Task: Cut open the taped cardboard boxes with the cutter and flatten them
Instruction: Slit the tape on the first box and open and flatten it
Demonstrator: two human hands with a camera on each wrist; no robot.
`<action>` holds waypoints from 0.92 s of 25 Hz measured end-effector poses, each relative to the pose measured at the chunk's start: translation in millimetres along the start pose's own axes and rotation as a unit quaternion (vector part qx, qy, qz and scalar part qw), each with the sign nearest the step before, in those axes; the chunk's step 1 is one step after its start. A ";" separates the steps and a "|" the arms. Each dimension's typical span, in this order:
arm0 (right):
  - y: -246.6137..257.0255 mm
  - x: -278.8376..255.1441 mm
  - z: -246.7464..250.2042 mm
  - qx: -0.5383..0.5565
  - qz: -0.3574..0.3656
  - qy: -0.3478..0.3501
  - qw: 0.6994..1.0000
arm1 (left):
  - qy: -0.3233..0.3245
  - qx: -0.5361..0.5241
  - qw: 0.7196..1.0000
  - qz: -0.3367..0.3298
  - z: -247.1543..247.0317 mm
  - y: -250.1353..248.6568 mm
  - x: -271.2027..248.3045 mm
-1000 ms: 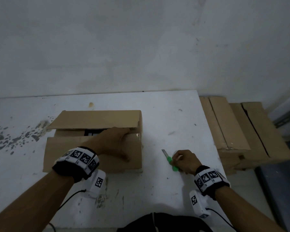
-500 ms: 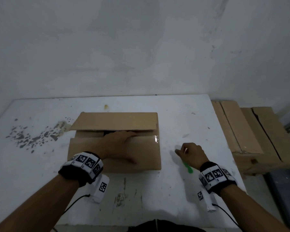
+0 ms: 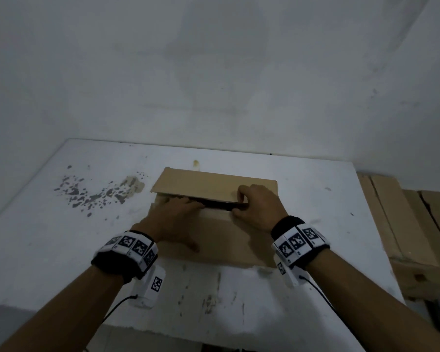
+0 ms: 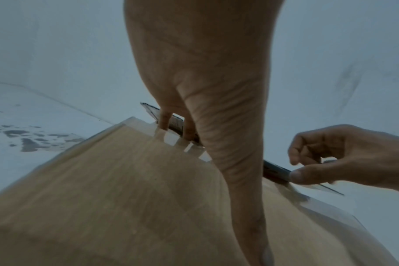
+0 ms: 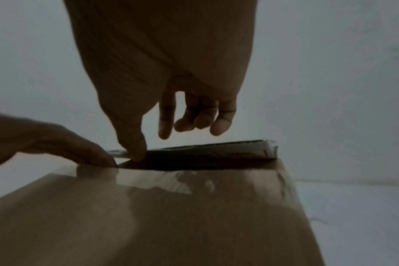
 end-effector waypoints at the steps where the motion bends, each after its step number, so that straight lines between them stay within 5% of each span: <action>1: 8.2 6.0 -4.4 -0.060 0.025 0.015 0.998 | -0.003 0.010 1.000 0.000 -3.6 3.9 -2.7; 3: 17.6 19.5 -11.4 -0.142 0.047 0.046 0.988 | 0.001 0.026 1.000 -0.002 -9.7 8.2 -6.3; 9: 25.7 44.2 -11.6 -0.170 0.058 0.135 0.974 | -0.002 -0.011 1.000 0.010 -21.2 12.5 -9.1; 13: 29.8 59.3 30.1 -0.077 0.072 0.124 0.987 | 0.009 -0.007 1.000 0.016 -17.7 14.0 -4.2; 17: 37.4 102.2 63.9 -0.037 0.048 0.053 0.997 | 0.008 -0.017 1.000 0.022 -19.5 16.8 -1.9; 21: 32.0 143.7 51.6 -0.144 -0.002 -0.145 0.979 | 0.011 -0.022 0.999 0.030 -25.0 18.6 -1.0; 23: 28.7 158.7 36.5 -0.152 -0.014 -0.147 0.977 | 0.009 -0.029 0.999 0.032 -26.4 19.7 -1.0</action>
Point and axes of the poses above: each hand's wrist, its own x-axis towards the middle knuckle, its own z-axis out of the back of the hand, y = z × x, the point moved 1 cm from there along x, towards the middle knuckle, and after that the axes turned 15 degrees about -z, right-handed, at the moved point
